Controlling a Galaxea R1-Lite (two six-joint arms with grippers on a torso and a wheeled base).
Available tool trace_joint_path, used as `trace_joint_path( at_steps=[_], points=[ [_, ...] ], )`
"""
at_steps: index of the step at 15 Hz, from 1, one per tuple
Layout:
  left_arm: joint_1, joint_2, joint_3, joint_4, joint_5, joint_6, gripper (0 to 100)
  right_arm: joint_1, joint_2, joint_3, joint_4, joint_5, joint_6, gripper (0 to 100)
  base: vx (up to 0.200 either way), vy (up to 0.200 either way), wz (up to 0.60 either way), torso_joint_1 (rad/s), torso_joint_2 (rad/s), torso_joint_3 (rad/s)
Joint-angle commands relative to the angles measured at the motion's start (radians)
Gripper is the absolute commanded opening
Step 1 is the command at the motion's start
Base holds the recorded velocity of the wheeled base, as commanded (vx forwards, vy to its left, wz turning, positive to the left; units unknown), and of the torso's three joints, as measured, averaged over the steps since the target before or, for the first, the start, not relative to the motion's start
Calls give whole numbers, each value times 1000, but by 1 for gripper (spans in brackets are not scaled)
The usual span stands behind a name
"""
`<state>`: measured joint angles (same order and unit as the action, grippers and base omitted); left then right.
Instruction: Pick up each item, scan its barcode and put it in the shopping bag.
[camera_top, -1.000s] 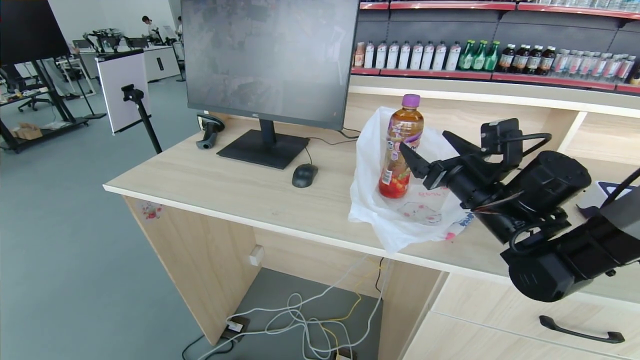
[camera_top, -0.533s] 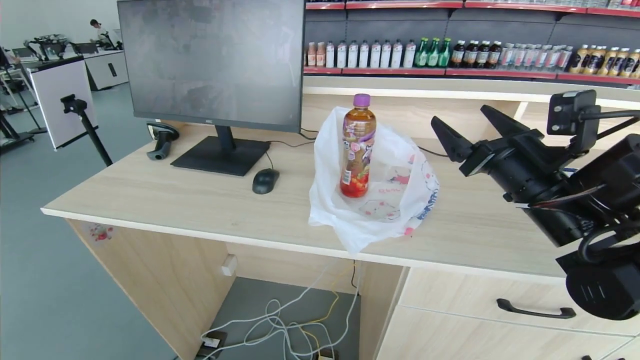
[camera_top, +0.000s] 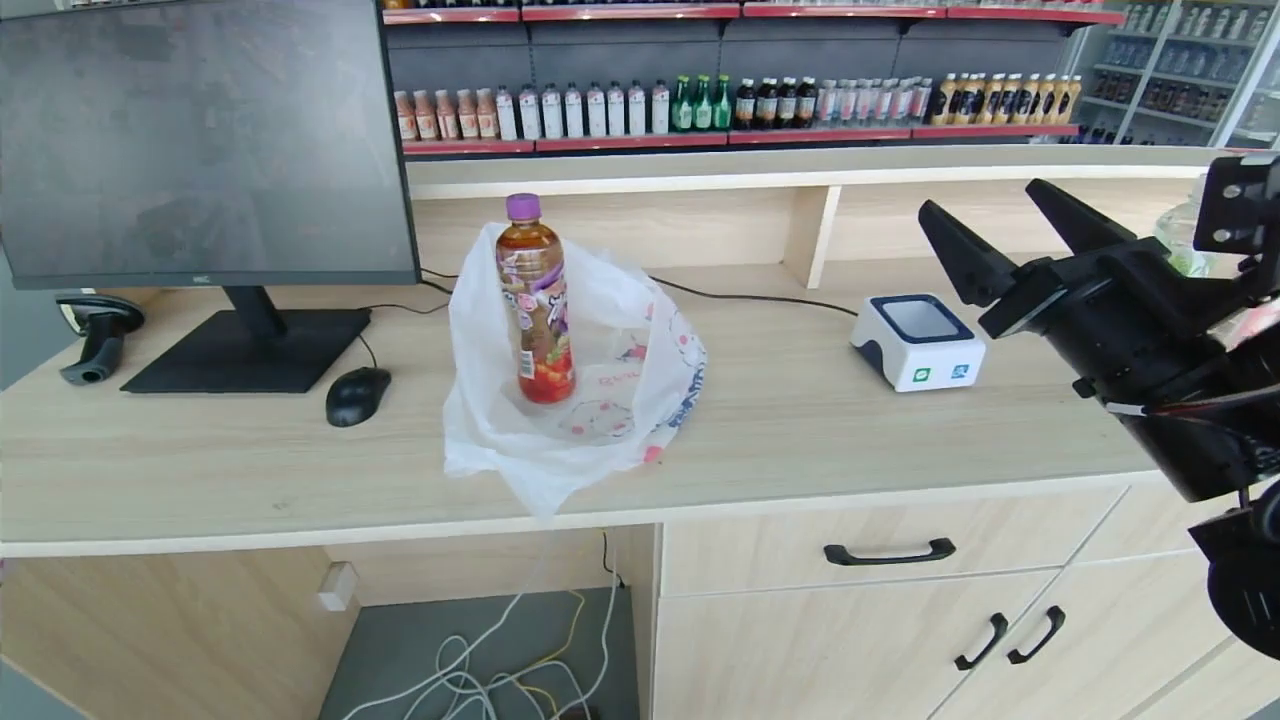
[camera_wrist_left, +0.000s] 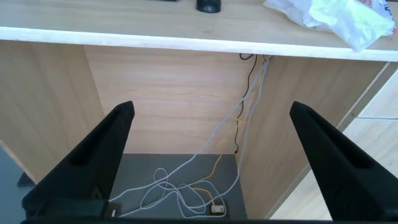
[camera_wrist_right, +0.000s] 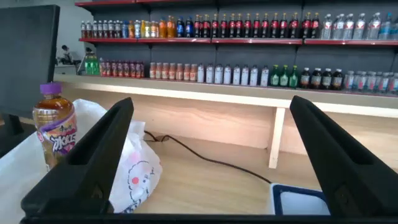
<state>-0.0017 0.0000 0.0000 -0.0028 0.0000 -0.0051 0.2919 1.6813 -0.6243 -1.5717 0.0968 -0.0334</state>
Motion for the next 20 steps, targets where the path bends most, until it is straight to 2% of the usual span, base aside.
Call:
trace_joint_path(
  at_steps=[1,8,11,14,16,20],
  points=[
    [0,0,0,0,0,1,100,-7,-22,29,1,0,0,100,0,-200,0,2,7,7],
    [0,0,0,0,0,-1,100,-11,-55,103,1,0,0,100,0,-200,0,2,3,0],
    [0,0,0,-2,0,-3,100,-60,-72,222,1,0,0,100,0,-200,0,4,-4,2],
    [0,0,0,0,0,-3,100,-71,-61,262,1,-2,1,100,0,-200,0,2,2,-1],
    [0,0,0,0,0,-4,100,-103,-64,360,1,-2,0,100,0,-200,0,0,0,5],
    [0,0,0,0,0,-3,100,-99,-46,308,1,-2,0,100,0,-200,0,2,1,1]
  ],
)
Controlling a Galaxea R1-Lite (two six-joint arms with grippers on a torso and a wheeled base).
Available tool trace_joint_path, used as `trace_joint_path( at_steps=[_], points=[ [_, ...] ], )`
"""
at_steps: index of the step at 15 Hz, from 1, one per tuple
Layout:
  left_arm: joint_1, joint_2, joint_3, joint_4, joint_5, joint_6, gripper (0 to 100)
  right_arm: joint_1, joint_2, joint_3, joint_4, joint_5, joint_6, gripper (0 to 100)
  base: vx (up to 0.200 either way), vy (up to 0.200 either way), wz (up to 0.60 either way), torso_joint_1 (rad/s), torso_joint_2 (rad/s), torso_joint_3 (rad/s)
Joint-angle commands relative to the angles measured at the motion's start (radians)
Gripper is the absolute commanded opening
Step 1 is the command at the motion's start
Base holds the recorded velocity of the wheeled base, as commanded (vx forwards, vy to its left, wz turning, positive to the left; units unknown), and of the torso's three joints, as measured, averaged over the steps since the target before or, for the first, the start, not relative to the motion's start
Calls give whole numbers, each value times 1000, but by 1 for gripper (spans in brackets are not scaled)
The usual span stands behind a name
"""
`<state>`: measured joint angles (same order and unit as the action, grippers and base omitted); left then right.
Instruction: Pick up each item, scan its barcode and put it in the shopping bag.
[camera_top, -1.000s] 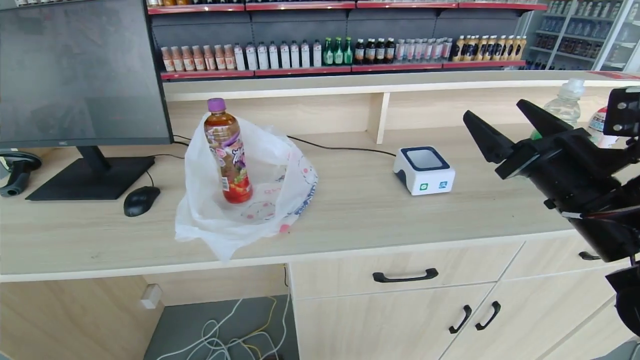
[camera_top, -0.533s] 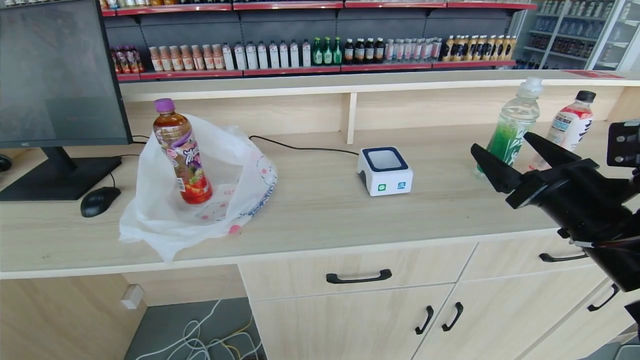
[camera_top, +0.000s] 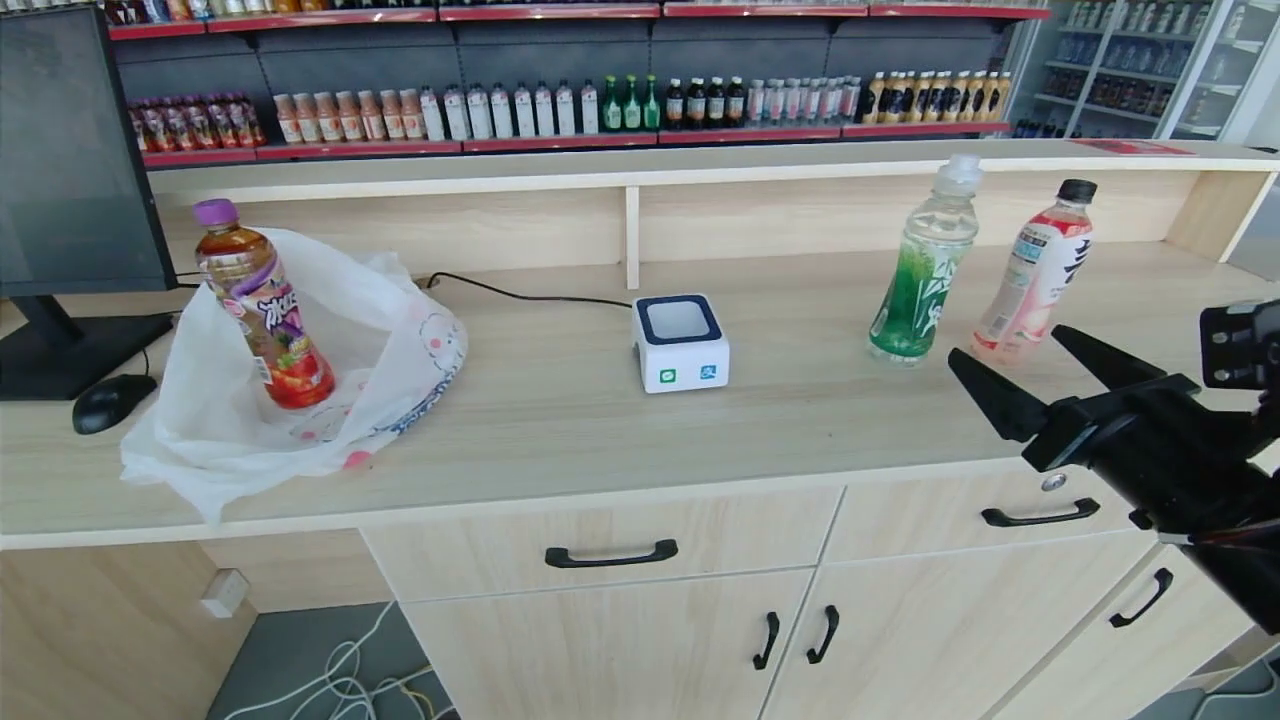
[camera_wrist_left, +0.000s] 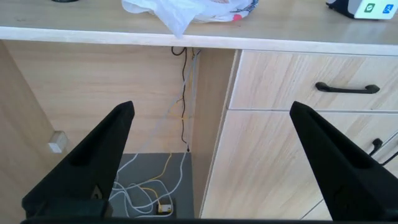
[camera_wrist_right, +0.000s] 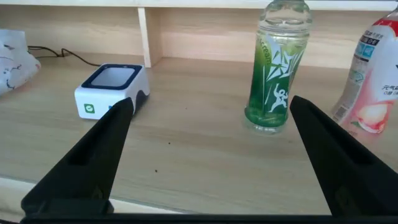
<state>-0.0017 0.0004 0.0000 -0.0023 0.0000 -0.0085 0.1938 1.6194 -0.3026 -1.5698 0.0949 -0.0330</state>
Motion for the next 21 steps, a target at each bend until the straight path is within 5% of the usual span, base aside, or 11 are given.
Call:
trace_joint_path(
  at_steps=[1,10,15,21],
  points=[
    [0,0,0,-1,0,1,100,-1,28,-26,-1,0,-1,100,0,-200,0,-2,-2,2],
    [0,0,0,-2,0,2,100,24,93,-47,-1,0,-1,100,0,-200,0,3,3,2],
    [0,0,0,-2,0,4,100,32,113,-64,-1,0,-4,100,200,0,0,-3,-1,4],
    [0,0,0,-2,0,2,100,52,137,-75,-1,0,-2,100,0,0,0,0,0,0]
  ],
)
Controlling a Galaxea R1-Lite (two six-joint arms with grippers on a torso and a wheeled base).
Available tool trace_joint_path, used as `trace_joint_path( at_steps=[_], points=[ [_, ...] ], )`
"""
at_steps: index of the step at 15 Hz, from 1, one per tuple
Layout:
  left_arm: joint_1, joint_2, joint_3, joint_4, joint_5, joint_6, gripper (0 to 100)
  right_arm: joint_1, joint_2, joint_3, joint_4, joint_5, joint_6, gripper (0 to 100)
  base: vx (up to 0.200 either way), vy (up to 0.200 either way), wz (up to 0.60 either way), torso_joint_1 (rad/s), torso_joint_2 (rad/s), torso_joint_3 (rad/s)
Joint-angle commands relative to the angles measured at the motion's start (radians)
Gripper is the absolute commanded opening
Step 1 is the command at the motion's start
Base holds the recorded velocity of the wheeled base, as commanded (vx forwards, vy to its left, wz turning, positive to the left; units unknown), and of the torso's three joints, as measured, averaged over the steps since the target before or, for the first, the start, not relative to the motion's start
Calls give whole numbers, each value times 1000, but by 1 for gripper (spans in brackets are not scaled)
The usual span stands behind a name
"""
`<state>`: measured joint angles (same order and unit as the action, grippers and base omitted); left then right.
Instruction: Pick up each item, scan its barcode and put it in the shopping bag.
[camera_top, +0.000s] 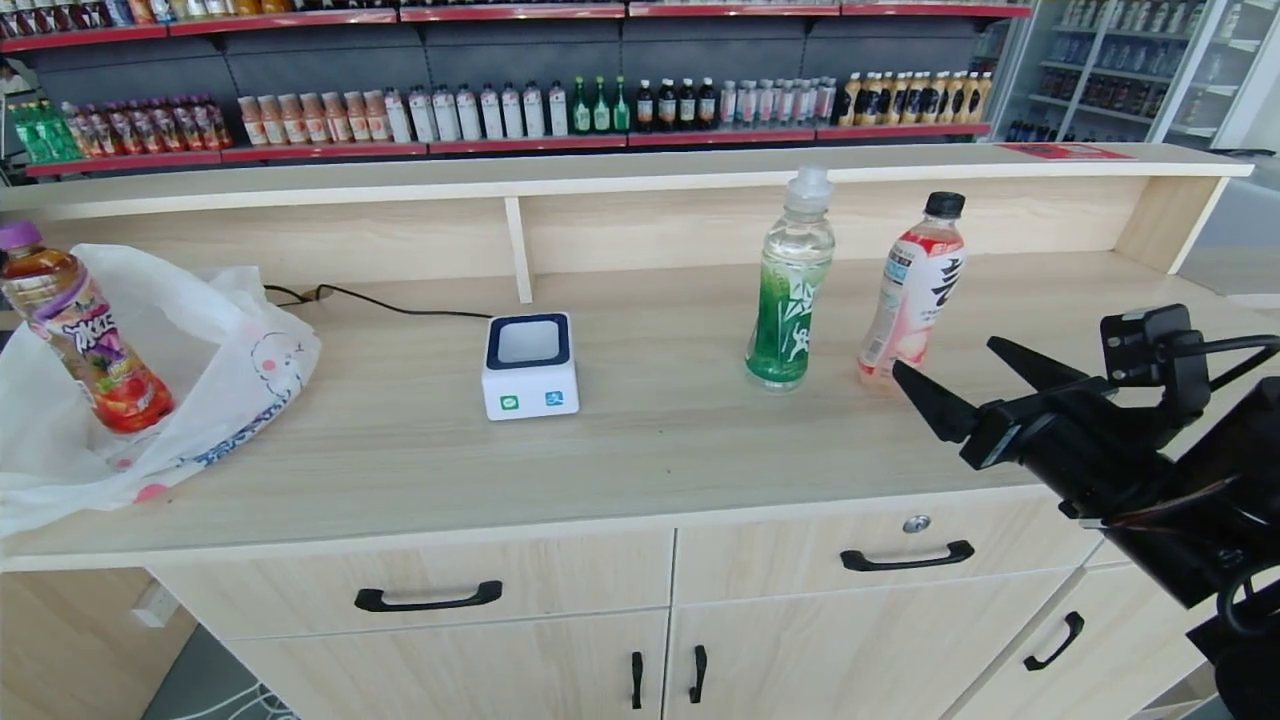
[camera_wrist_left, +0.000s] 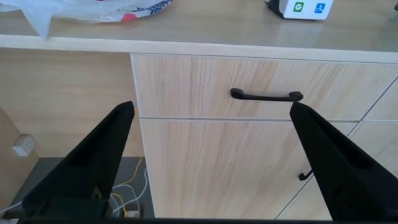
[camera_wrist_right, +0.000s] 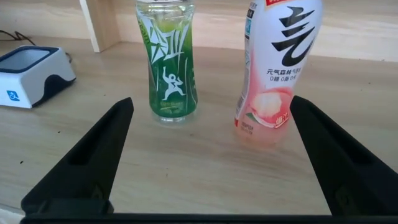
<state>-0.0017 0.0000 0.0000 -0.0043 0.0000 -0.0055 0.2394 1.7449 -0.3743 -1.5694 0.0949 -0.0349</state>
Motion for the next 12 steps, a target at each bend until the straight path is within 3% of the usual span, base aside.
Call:
trace_joint_path(
  at_steps=[1,5,12],
  points=[
    [0,0,0,0,0,-1,100,8,19,-14,-1,0,0,100,0,0,600,-2,2,7],
    [0,0,0,0,0,-1,100,8,28,-31,-1,0,0,100,0,0,600,0,1,6],
    [0,0,0,-2,0,-1,100,-25,90,-109,-1,-1,10,100,0,0,0,0,0,0]
  ],
)
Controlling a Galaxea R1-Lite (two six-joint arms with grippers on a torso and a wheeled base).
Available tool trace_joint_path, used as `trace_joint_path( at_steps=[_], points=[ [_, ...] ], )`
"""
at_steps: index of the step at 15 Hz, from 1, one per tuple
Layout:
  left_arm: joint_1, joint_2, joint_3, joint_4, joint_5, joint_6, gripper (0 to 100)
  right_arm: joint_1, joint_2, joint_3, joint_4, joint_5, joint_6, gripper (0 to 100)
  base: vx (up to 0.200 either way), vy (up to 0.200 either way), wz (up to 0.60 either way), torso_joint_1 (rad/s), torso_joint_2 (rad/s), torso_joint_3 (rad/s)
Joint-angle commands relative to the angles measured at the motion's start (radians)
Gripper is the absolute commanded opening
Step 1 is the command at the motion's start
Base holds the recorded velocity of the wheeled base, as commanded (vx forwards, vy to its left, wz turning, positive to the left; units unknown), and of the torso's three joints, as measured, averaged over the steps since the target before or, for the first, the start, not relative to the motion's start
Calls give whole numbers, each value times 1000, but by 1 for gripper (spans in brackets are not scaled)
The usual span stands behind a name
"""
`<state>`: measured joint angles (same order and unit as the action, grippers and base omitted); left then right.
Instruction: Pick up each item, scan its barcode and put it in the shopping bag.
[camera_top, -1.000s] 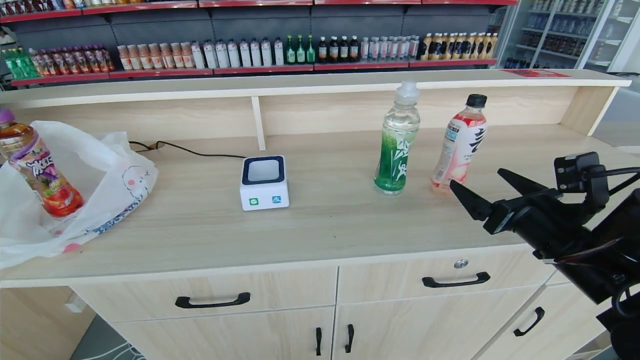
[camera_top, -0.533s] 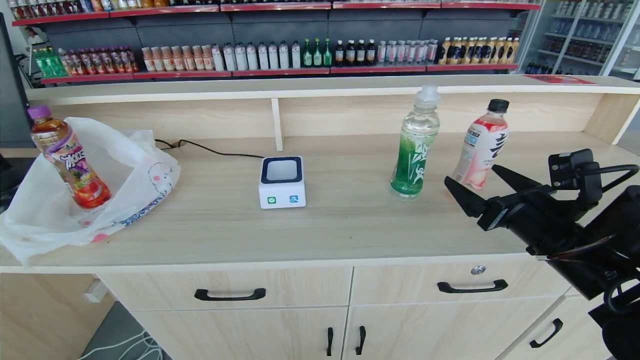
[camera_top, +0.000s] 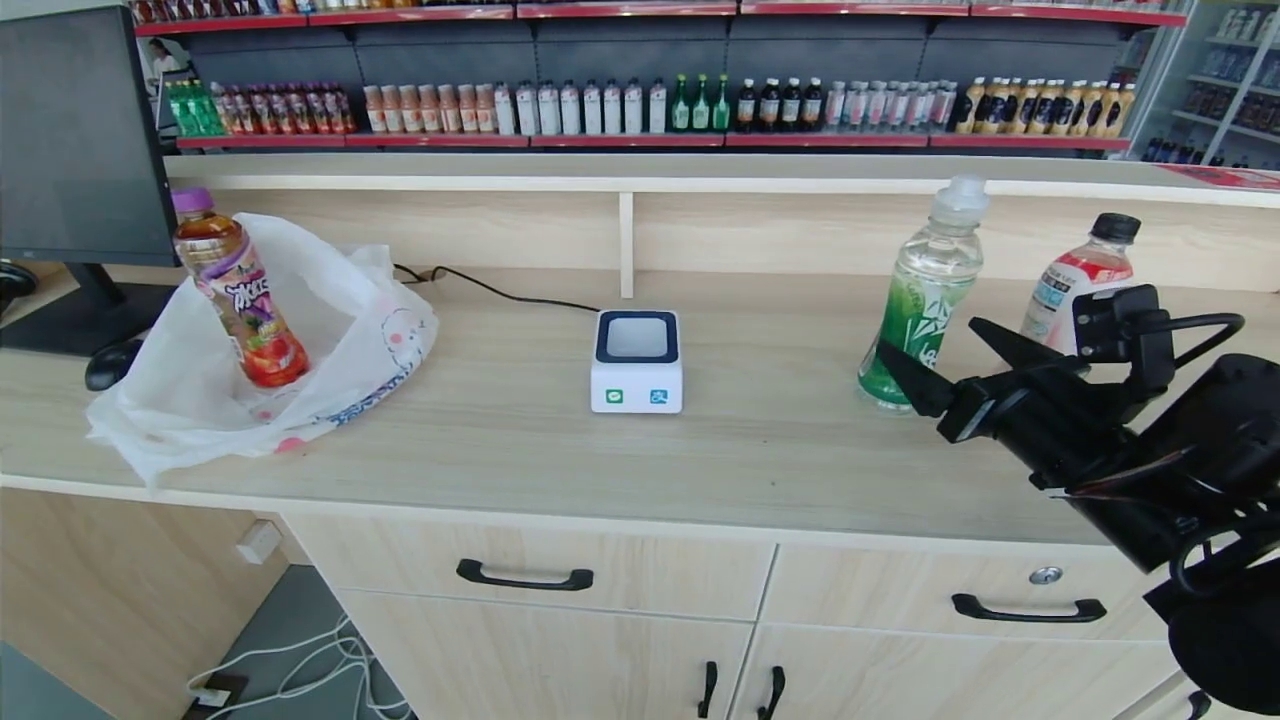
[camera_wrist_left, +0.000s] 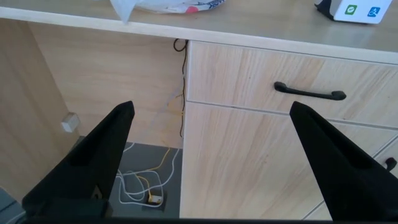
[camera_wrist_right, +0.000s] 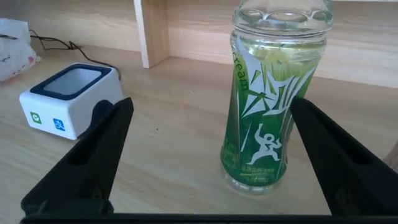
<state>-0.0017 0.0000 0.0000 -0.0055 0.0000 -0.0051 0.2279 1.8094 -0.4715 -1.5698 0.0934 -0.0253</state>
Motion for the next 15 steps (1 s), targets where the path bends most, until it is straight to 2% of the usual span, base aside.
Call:
trace_joint_path(
  at_steps=[1,2,10,13,15],
  points=[
    [0,0,0,-1,0,1,100,-19,50,-50,-1,0,4,100,0,0,0,0,0,0],
    [0,0,0,-1,0,1,100,-24,76,-98,-1,-3,12,100,0,0,0,0,0,0],
    [0,0,0,-4,-2,11,100,-68,188,-203,-1,-21,35,100,0,0,0,0,0,0],
    [0,0,0,-4,-2,11,100,-65,240,-300,-1,-78,59,100,0,0,0,0,0,0],
    [0,0,0,-4,0,19,100,-65,257,-319,-1,-81,62,100,0,0,0,0,0,0]
  ],
)
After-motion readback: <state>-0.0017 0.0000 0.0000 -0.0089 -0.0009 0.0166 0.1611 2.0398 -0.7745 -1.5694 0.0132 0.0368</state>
